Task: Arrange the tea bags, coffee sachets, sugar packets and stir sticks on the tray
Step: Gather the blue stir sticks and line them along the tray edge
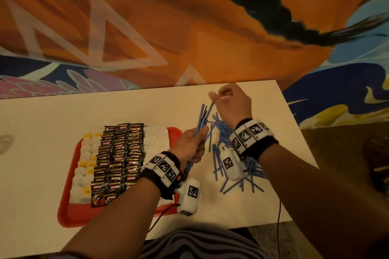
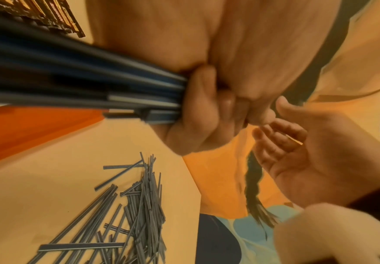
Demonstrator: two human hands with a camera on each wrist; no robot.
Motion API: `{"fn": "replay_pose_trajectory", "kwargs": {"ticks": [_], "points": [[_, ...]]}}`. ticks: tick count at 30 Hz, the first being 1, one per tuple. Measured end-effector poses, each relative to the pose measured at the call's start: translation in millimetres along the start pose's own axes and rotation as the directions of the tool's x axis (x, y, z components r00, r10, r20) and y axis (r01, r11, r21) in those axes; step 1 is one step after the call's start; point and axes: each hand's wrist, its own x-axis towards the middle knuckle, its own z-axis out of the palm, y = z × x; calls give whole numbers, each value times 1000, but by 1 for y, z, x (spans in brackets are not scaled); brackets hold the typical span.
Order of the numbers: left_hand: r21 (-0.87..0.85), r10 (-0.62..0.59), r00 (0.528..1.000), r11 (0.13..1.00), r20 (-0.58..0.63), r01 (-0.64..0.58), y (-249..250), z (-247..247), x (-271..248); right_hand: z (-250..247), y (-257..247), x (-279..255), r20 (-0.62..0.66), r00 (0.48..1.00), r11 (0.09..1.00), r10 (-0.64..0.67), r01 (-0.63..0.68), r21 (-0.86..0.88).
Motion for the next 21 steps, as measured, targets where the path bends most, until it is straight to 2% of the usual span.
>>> {"fn": "replay_pose_trajectory", "kwargs": {"ticks": [2,6,8,11,14,16,17,18,19,21], "points": [[-16,2,999,1000,34,-2,5,-1,-4,-5,-13,5,96,995,1000,-14,15,-10],[-36,35,996,999,76,-32,16,-1,-10,11,-26,0,383,914,926,-135,254,-278],[-61,36,997,998,72,-32,20,-2,-11,20,-29,-4,428,891,916,-149,287,-280],[-99,40,998,994,39,-36,23,-4,-15,17,-34,-5,386,903,947,-190,273,-172],[-163,83,994,982,-76,-94,31,-6,-15,9,-29,-13,241,963,992,-119,103,77],[-219,145,972,958,-185,-185,39,-9,-14,7,-20,-25,267,963,983,22,-70,172],[-239,175,956,943,-237,-232,43,-11,-13,7,-15,-33,348,931,959,111,-192,207],[-254,201,939,928,-278,-274,47,-13,-12,8,-9,-42,451,871,917,197,-326,229],[-265,222,925,914,-309,-308,51,-14,-11,7,-6,-52,550,792,862,263,-449,235],[-279,246,902,893,-354,-353,57,-16,-9,7,-4,-71,697,645,773,314,-600,207]]}}
